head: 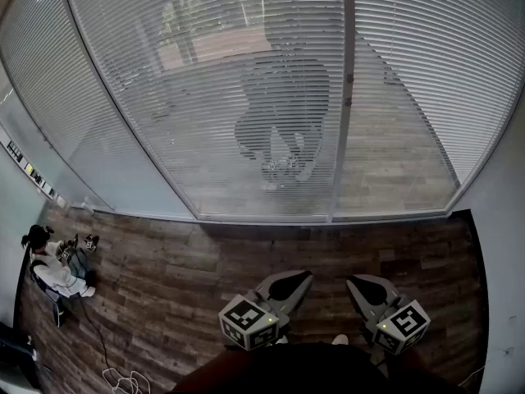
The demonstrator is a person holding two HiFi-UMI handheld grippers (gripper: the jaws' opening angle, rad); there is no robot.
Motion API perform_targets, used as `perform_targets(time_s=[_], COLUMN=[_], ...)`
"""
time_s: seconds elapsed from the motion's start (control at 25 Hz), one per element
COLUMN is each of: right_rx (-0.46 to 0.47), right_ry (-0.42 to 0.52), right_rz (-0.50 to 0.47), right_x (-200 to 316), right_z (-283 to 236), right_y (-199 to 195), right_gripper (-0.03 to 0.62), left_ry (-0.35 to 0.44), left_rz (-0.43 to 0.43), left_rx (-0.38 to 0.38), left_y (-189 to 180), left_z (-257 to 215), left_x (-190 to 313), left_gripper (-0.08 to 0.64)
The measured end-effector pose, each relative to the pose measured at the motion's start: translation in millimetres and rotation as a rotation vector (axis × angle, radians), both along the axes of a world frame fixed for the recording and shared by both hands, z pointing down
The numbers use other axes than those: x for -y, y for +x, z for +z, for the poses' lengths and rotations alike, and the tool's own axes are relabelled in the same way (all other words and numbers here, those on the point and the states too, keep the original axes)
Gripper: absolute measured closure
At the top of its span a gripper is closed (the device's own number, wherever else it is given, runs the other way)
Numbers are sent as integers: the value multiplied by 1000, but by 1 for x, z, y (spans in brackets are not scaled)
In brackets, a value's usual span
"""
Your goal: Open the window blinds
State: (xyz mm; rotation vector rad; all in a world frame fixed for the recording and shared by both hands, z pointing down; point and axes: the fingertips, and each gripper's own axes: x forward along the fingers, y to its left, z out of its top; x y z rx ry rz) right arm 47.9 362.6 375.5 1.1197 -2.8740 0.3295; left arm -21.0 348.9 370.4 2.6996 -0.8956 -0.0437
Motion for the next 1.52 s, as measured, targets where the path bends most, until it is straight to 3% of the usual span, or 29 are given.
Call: perform_targets(time_s=[0.2,0.36,0.6,0.8,1.52], right_rx=[35,-8,102,43,50], right_ry=[-16,-14,-45,-41,-41], right_rz=[14,7,3,16,3], right_x=[-4,-4,-10,-11,-5], right_z=[3,11,1,8,7], right_y=[4,8,5,5,36], right_gripper=[571,571,566,566,566], left_ry=[11,8,11,6,15], left_rz=[6,11,19,23,12], left_rx=[-3,15,32,29,28], left_y=[5,5,5,5,37], left_z=[-1,4,7,5,2], left_x=[-7,-7,-14,-17,-14], left_gripper=[560,560,560,560,560])
